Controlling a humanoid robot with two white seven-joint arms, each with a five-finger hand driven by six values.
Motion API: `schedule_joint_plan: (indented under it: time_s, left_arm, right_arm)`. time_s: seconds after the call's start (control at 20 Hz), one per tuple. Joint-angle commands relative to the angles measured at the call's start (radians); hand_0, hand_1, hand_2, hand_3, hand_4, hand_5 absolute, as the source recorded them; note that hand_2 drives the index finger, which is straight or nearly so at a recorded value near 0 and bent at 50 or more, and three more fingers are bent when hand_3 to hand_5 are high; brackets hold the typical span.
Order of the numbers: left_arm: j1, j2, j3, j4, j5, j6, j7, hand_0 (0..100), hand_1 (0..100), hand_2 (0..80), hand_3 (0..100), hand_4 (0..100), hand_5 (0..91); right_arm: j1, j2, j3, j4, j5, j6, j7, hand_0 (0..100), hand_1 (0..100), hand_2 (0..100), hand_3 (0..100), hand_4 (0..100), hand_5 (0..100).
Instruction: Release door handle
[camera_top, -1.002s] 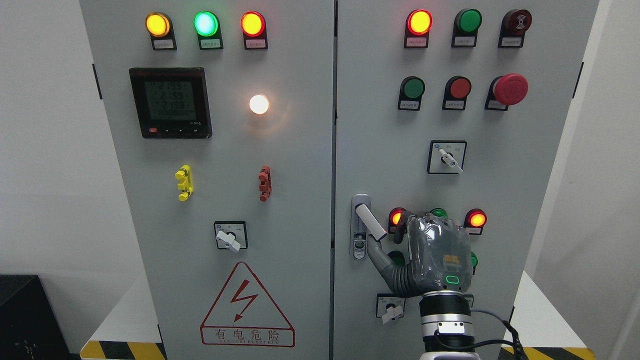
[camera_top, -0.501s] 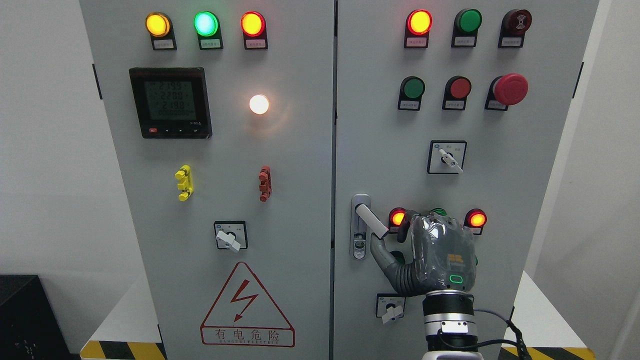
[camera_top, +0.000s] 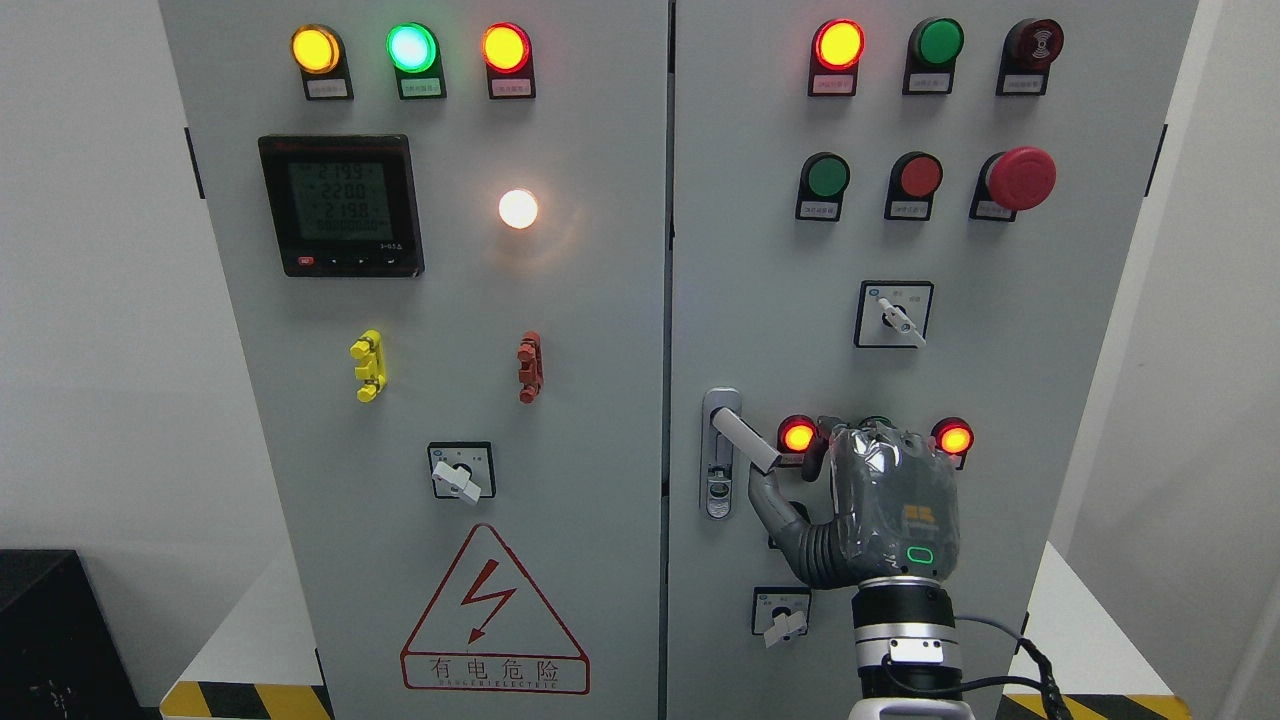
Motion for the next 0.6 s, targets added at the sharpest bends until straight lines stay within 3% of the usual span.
schedule_joint_plan:
  time_s: [0.0, 0.55]
  left_arm:
    - [0.000, -0.001, 0.000, 0.000, 0.000, 0.001, -0.001, 0, 0, 4.4, 11, 0, 0.0]
    - [0.000, 0.001, 0.000, 0.000, 0.000, 0.001, -0.001, 0, 0, 4.3, 11, 0, 0.0]
  right_arm:
    - [-0.005, 0.000, -0.011, 0.000, -0.002, -0.001, 0.000, 38, 43, 72, 100, 78, 73]
    - [-0.025, 0.000, -0.013, 0.000, -0.002, -0.002, 0.000, 39, 43, 72, 100, 78, 73]
